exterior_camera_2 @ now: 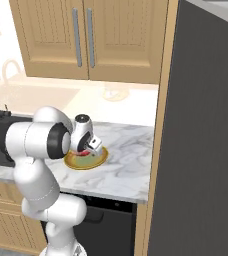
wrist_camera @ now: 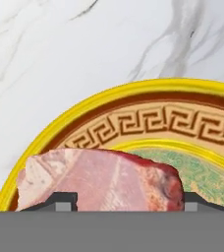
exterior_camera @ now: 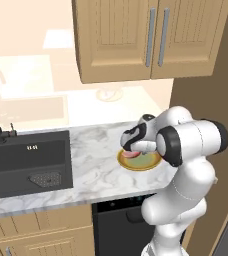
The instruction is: Place the steak on the counter behind the older steak on the same shelf of the fridge to maintain FIFO order. Close the fridge door when finished.
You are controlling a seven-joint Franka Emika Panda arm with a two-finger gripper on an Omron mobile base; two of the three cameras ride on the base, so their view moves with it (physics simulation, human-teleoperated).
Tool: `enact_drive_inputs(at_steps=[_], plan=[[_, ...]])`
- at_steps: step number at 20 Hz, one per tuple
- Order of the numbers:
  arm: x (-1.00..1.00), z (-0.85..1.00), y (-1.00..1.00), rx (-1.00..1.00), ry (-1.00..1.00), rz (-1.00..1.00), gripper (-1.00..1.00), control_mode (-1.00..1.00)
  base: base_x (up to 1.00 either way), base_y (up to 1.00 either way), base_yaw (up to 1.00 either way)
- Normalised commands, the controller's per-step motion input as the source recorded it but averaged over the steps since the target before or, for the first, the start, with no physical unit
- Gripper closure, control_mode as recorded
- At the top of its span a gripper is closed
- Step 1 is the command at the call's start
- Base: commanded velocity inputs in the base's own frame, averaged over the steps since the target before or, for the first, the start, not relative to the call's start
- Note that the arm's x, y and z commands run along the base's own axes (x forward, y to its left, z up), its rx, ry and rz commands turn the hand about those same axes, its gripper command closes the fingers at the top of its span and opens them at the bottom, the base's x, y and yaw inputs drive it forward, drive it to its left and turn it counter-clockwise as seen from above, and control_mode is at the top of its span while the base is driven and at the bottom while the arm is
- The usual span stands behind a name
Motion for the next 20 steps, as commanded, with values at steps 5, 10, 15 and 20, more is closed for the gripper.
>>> enact_drive_inputs(at_steps=[5, 10, 15, 20], plan=[[0.0, 0.08, 0.01, 0.01, -0.03, -0.04, 1.0, -1.0, 0.0, 0.0, 0.0], [-0.16, 0.41, 0.0, 0.0, -0.12, 0.0, 1.0, -1.0, 0.0, 0.0, 0.0], [-0.43, 0.41, 0.0, 0.0, -0.19, 0.0, 1.0, -1.0, 0.0, 0.0, 0.0], [-0.48, 0.32, 0.02, 0.0, -0.22, 0.0, 1.0, -1.0, 0.0, 0.0, 0.0]])
